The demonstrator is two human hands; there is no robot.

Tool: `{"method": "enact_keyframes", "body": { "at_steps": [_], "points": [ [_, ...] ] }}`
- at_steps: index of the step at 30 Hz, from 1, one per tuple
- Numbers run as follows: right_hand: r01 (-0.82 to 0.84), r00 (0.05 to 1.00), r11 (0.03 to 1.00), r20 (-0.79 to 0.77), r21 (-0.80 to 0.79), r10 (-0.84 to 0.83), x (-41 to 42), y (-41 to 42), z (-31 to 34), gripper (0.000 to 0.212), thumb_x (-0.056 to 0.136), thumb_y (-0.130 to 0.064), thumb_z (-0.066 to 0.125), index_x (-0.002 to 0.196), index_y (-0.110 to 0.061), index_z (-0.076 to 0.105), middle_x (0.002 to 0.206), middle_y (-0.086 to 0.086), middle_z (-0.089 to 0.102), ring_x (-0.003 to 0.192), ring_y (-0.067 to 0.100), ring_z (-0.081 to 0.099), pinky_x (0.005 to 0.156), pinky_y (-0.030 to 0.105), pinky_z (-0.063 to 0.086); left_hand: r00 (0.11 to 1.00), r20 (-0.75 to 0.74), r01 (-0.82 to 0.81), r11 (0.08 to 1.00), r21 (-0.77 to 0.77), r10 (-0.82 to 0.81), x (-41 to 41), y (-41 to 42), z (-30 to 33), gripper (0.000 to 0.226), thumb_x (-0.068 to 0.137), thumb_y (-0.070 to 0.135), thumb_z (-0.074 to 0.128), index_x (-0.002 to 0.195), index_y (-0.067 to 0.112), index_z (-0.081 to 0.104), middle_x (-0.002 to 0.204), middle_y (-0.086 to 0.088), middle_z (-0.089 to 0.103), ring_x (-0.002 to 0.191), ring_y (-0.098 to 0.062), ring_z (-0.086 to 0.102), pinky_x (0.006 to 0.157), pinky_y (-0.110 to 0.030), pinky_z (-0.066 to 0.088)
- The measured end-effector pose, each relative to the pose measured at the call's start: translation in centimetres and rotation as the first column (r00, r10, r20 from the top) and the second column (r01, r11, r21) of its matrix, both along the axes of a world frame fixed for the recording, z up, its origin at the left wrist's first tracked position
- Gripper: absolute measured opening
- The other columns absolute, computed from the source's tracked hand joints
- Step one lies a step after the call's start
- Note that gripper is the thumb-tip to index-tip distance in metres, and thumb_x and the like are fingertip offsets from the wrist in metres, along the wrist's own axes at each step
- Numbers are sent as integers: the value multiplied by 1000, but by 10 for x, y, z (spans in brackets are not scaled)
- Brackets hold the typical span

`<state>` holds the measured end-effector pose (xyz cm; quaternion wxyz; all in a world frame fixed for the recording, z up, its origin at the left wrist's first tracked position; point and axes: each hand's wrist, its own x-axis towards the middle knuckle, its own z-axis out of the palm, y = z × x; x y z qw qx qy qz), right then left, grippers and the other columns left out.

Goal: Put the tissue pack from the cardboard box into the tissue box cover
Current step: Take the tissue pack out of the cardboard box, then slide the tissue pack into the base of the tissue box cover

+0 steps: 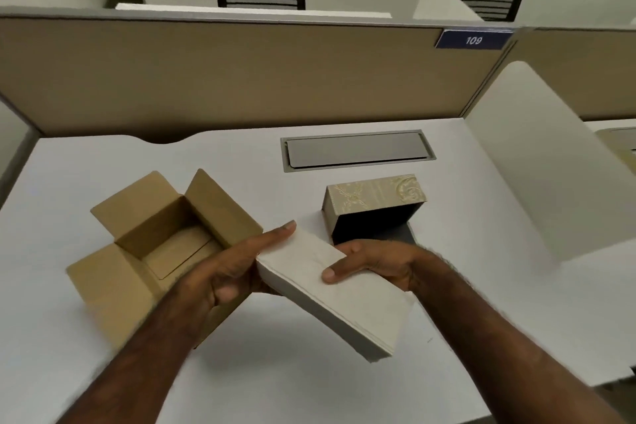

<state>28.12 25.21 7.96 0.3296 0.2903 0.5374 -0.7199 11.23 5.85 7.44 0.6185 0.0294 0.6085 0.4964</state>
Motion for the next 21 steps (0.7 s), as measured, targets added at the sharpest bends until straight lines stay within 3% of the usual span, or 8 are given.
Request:
{"method": "enact_keyframes", "body": {
  "at_steps": [3, 8, 12, 15, 21],
  "points": [
    [-12, 1000, 1000, 22, -12, 12, 20, 24, -10, 34, 90, -25, 76, 122, -14, 70, 104, 4, 82, 91, 18, 80, 84, 32, 67, 1000, 17, 23, 1000, 6, -23, 20, 20, -10, 60, 75, 43, 86, 123, 10, 71, 119, -20, 76, 105, -34, 73, 90, -53, 61],
    [-40, 998, 999, 51, -30, 41, 49, 66, -28, 41, 91, -24, 78, 129, -14, 70, 111, 6, 81, 95, 20, 80, 86, 34, 67, 995, 82, 52, 998, 45, -55, 45, 51, -34, 59, 76, 32, 90, 128, 12, 71, 135, -25, 66, 112, -33, 68, 96, -52, 59],
    [-94, 994, 994, 57, -49, 97, 63, 96, -41, 41, 93, -22, 79, 132, -14, 69, 116, 7, 80, 100, 22, 79, 90, 37, 67, 991, 126, 50, 998, 36, -54, 66, 78, -51, 71, 75, 38, 89, 137, 13, 64, 139, -24, 64, 132, -41, 60, 95, -49, 58],
    [-139, 988, 989, 64, -54, 142, 68, 113, -50, 41, 93, -22, 79, 132, -16, 68, 117, 6, 80, 101, 22, 79, 91, 37, 66, 991, 131, 34, 999, 27, -37, 77, 94, -61, 77, 71, 41, 91, 137, 14, 63, 139, -22, 66, 124, -36, 64, 100, -51, 56],
    [-171, 983, 983, 51, -73, 174, 75, 139, -59, 36, 93, -23, 78, 127, -17, 71, 114, 5, 81, 99, 20, 80, 89, 36, 67, 989, 150, -9, 1000, 28, 5, 93, 113, -76, 88, 64, 46, 95, 139, 13, 62, 142, -22, 63, 136, -41, 56, 114, -55, 45]
  ]
}}
